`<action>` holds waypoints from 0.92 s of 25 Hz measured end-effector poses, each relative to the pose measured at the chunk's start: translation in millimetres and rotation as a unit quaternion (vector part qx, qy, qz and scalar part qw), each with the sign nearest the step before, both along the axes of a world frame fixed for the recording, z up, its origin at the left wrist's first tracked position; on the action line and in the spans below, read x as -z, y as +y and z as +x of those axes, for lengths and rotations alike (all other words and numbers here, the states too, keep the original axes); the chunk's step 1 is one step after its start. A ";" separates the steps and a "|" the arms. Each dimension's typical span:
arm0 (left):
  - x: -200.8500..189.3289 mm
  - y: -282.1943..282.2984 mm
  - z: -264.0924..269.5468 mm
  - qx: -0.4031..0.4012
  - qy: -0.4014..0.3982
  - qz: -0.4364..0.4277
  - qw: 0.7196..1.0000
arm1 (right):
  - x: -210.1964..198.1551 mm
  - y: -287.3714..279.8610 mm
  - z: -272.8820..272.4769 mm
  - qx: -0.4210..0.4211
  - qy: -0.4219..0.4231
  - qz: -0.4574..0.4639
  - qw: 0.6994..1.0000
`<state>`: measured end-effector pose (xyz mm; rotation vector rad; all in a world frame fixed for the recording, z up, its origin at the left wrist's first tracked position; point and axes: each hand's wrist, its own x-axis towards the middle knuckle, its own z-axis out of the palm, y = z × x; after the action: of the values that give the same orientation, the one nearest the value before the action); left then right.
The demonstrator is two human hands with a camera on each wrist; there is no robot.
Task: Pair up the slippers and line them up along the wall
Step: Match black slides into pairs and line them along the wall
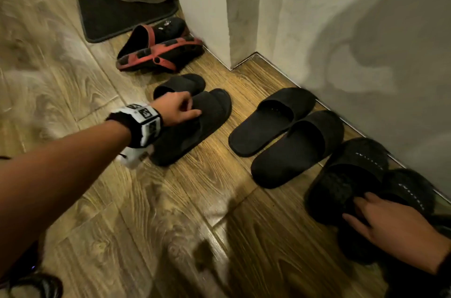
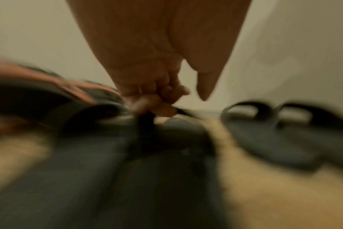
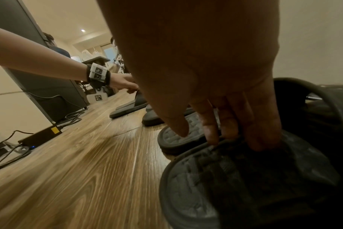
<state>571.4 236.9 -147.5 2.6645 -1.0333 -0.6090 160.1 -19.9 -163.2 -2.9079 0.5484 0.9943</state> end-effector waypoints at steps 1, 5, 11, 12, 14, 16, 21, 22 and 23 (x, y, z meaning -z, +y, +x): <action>-2.4 15.8 15.8 -0.018 0.006 0.027 0.999 | 0.2 2.1 0.0 0.004 0.005 -0.008 1.000; 16.8 49.1 38.6 -0.121 0.034 0.044 0.991 | -1.1 12.0 6.5 0.028 0.007 -0.020 0.999; 48.9 18.9 34.6 -0.128 0.010 -0.033 0.991 | -6.9 25.4 36.8 0.029 -0.037 0.013 0.999; 51.7 13.0 32.1 -0.125 0.006 -0.044 0.991 | -7.6 28.8 43.9 0.025 -0.053 0.040 0.997; 55.6 1.8 23.8 -0.110 0.008 -0.058 0.992 | -9.0 36.8 60.1 0.008 -0.094 0.079 0.992; 58.2 -9.4 15.0 -0.087 0.009 -0.070 0.994 | -7.9 45.6 74.2 -0.022 -0.129 0.102 0.986; 54.8 -24.4 13.9 -0.086 -0.015 -0.074 0.993 | 4.0 63.5 105.9 -0.091 -0.113 0.120 0.982; 53.6 -26.4 14.8 -0.093 -0.016 -0.071 0.993 | 7.7 64.3 109.8 -0.083 -0.093 0.123 0.984; 52.6 -29.0 15.0 -0.100 -0.014 -0.070 0.992 | 11.1 64.7 111.8 -0.074 -0.072 0.127 0.987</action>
<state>586.4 207.9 -200.1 2.6161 -0.7730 -0.4413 271.9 44.8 -174.3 -2.7919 0.1843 0.7912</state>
